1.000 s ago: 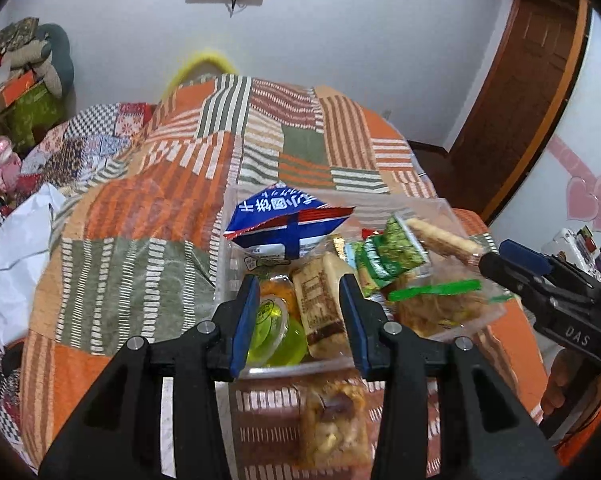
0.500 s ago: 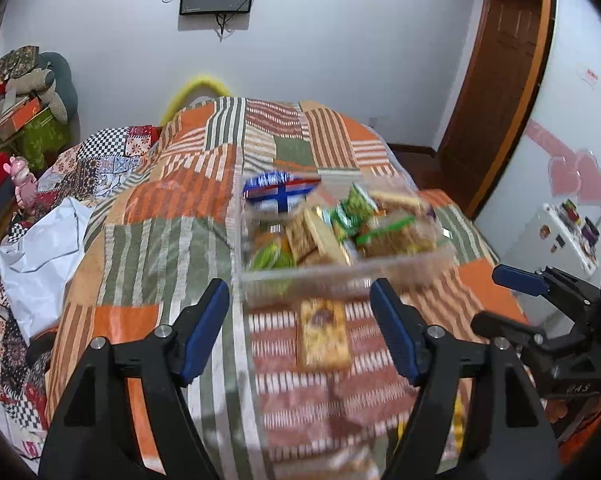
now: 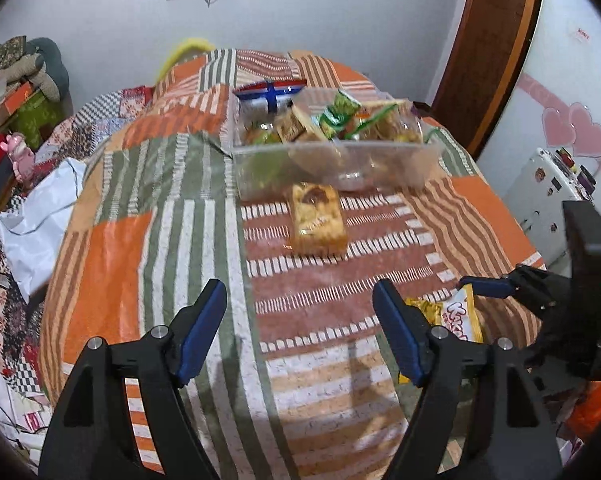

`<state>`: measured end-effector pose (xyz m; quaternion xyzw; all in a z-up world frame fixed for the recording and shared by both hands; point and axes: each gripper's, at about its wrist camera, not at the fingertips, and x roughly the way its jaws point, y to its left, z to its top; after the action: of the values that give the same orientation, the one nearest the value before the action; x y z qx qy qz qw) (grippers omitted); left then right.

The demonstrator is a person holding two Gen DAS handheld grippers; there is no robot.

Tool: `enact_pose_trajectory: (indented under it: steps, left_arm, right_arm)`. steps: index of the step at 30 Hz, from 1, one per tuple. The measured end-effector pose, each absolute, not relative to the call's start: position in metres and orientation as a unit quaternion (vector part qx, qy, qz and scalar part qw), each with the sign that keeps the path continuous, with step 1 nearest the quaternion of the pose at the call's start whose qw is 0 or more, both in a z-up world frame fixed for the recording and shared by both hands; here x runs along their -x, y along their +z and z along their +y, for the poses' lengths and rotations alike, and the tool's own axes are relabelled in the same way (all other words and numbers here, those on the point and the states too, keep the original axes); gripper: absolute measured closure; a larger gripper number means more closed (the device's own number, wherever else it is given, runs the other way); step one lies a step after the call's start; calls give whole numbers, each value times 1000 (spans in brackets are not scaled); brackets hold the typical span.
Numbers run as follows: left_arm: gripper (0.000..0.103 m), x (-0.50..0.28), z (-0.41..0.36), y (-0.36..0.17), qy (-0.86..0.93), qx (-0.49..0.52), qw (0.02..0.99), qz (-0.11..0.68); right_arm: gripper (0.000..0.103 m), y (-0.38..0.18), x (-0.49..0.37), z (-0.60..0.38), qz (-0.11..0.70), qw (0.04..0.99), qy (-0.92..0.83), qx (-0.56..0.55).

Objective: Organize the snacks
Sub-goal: 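Grasp the nut bar pack with the left gripper while the right grasps the yellow chip bag, then lower the nut bar and chip bag into the clear box and open both grippers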

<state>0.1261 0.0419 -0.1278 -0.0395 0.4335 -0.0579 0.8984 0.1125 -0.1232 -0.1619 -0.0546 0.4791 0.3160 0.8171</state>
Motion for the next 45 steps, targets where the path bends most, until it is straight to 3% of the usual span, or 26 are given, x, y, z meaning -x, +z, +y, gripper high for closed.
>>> enact_pose_trajectory:
  steps: [3,4,8,12,14,17,26,32,45]
  left_arm:
    - [28,-130,38,-131,-61,38,897,437]
    - [28,-132,36,-133,-62,38,896,438]
    - [28,-143,30,-137,-67,39,894,441]
    - [28,-161,23,-143,-68,40,893,444]
    - [28,-173,20,-146,-65,40,892,445]
    - [28,-189,17,-151,-60,41,892,446]
    - [29,-240,15,-180,-47,60,880,469]
    - [57,-253,11,-198,-46,58,873,482]
    - [58,-227,19,-158,-63,52,897,435]
  right_arm:
    - [26,-163,-113,-130,478,816,322,32]
    - [43,-162,-113,-131,476,816,326,31]
    - [63,-155,-113,-138,471,817,333,18]
    - [67,-148,-118,-148,458,830,317,13]
    - [77,-145,-125,-155,456,832,316,-3]
    - [81,-139,-133,-162,445,843,302,-7]
    - [82,-133,-156,-178,433,853,288,-30]
    - [82,-128,-171,-180,423,860,280,-41]
    - [82,-106,-199,-174,389,877,277,-54]
